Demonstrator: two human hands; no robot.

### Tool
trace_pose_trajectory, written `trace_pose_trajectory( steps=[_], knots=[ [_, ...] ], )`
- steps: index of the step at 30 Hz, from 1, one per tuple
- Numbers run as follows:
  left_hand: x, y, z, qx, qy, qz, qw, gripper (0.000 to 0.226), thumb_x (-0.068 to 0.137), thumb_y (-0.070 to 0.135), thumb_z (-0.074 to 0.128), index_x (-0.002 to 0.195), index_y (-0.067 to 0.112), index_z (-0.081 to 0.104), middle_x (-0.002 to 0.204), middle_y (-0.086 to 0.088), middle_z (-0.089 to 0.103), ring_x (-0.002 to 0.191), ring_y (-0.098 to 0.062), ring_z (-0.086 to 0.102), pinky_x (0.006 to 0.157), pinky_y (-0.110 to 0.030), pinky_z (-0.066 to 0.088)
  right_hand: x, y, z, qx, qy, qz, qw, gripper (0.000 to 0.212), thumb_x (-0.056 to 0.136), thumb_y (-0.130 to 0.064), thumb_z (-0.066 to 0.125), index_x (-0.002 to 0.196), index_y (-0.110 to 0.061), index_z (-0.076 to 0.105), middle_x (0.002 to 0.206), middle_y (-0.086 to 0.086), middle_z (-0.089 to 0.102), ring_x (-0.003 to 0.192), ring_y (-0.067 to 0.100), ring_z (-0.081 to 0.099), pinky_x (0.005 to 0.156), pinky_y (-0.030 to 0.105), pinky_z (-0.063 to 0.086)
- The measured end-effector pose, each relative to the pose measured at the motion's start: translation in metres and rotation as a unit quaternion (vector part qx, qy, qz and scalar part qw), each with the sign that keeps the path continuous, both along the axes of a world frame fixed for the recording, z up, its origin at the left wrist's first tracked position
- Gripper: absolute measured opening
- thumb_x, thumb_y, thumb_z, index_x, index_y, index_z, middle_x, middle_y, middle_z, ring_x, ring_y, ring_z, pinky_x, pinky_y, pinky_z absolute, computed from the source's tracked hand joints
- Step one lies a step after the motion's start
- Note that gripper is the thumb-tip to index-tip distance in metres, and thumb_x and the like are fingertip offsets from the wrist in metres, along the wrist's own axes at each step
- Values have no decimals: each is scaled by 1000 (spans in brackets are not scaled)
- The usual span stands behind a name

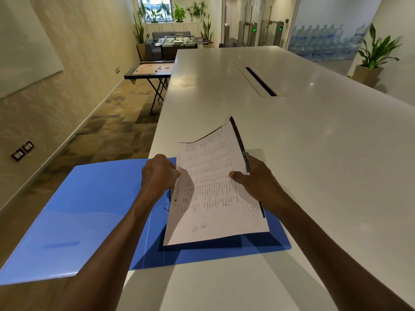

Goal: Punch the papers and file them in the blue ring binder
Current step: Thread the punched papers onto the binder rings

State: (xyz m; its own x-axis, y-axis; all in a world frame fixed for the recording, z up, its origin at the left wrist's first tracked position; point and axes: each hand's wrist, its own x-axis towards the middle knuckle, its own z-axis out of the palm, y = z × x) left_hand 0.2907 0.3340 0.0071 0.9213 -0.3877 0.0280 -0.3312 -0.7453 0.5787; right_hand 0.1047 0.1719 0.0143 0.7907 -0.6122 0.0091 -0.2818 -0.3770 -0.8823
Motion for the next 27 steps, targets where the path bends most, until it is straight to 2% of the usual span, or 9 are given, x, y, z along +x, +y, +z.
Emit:
trace_pose_trajectory(
  steps=[3, 5, 8, 11, 15, 17, 19, 22, 27],
  knots=[
    [0, 1, 1, -2, -1, 8, 1000, 12, 80, 20, 77, 83, 9, 74, 68, 0, 66, 64, -18, 63, 49, -20, 39, 0, 3, 0, -2, 2, -3, 1000, 44, 91, -27, 63, 131, -15, 48, 128, 1, 59, 97, 10, 55, 70, 14, 41],
    [0, 2, 1, -2, -2, 11, 1000, 12, 81, 21, 77, 84, 10, 74, 72, -1, 67, 63, -16, 60, 49, -20, 37, 1, 5, 1, -8, 5, -3, 1000, 43, 91, -27, 63, 130, -15, 49, 127, 1, 59, 91, 6, 54, 61, 8, 37],
    [2, 5, 1, -5, 8, 10, 1000, 14, 81, 21, 77, 85, 8, 74, 76, -4, 70, 61, -13, 58, 47, -20, 35, 4, 7, 3, -16, 1, 2, 1000, 40, 91, -25, 63, 128, -16, 50, 126, -1, 60, 82, -1, 52, 57, 6, 36],
    [3, 9, 1, -12, 28, -1, 1000, 18, 81, 24, 78, 89, 8, 74, 82, -7, 72, 66, -18, 61, 48, -20, 36, 6, 7, 7, -29, 5, 3, 1000, 42, 91, -26, 63, 130, -16, 50, 125, -1, 60, 86, 2, 51, 57, 7, 35],
    [-1, 11, 0, -39, 11, -5, 999, 13, 80, 19, 80, 89, 12, 74, 84, -7, 73, 73, -20, 68, 60, -23, 48, 8, 6, 11, -44, 11, 5, 999, 41, 91, -26, 63, 129, -15, 50, 125, 0, 60, 85, 3, 52, 55, 7, 36],
    [-3, 12, -1, -54, 18, -14, 998, 3, 82, 13, 77, 84, 14, 75, 84, -5, 73, 70, -17, 67, 58, -20, 48, 8, 5, 12, -53, 19, 5, 998, 41, 92, -25, 62, 129, -14, 50, 125, 1, 60, 86, 5, 52, 55, 8, 36],
    [-4, 13, -3, -56, 26, -31, 998, 8, 84, 8, 74, 80, 15, 75, 85, -3, 73, 71, -13, 65, 61, -20, 49, 7, 5, 12, -59, 24, 4, 998, 41, 92, -25, 62, 129, -14, 50, 125, 2, 60, 83, 4, 52, 54, 9, 36],
    [-8, 18, -4, -55, 41, -53, 996, 6, 83, 7, 76, 86, 12, 75, 89, -3, 72, 74, -10, 63, 64, -19, 49, 6, 4, 12, -60, 26, 2, 998, 40, 92, -25, 62, 128, -13, 50, 124, 3, 61, 80, 4, 52, 55, 9, 36],
    [-18, 28, -1, -70, 40, -41, 996, 24, 75, 10, 83, 95, 11, 72, 96, -1, 66, 79, -14, 61, 57, -18, 43, 5, 5, 11, -66, 28, -2, 997, 40, 91, -25, 62, 128, -13, 50, 125, 3, 60, 89, 9, 53, 57, 10, 36]
  ],
)
